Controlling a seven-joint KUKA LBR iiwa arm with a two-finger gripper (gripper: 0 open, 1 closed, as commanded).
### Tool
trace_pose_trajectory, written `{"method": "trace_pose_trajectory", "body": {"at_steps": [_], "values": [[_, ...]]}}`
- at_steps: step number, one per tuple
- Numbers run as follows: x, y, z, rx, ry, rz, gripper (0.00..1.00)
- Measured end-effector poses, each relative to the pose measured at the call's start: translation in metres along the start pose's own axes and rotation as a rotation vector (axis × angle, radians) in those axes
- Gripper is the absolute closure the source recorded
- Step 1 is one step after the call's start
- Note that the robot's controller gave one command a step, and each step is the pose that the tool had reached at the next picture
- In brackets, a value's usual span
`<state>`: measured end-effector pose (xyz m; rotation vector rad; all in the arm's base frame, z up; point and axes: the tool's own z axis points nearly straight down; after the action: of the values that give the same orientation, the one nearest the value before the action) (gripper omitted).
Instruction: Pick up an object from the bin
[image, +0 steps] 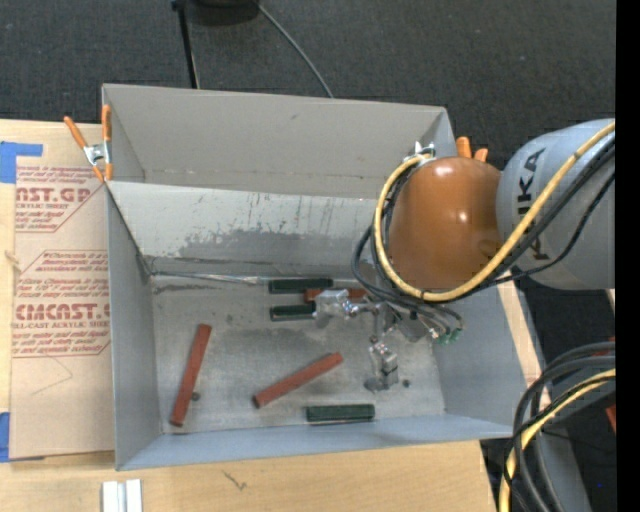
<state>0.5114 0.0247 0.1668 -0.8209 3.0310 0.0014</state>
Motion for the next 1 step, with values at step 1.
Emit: {"method": "trace_pose_trajectory", "body": {"at_steps": [1], "values": [[-0.0133,0.0171,0.0952,-0.001,0.001,-0.194,1.0]]}}
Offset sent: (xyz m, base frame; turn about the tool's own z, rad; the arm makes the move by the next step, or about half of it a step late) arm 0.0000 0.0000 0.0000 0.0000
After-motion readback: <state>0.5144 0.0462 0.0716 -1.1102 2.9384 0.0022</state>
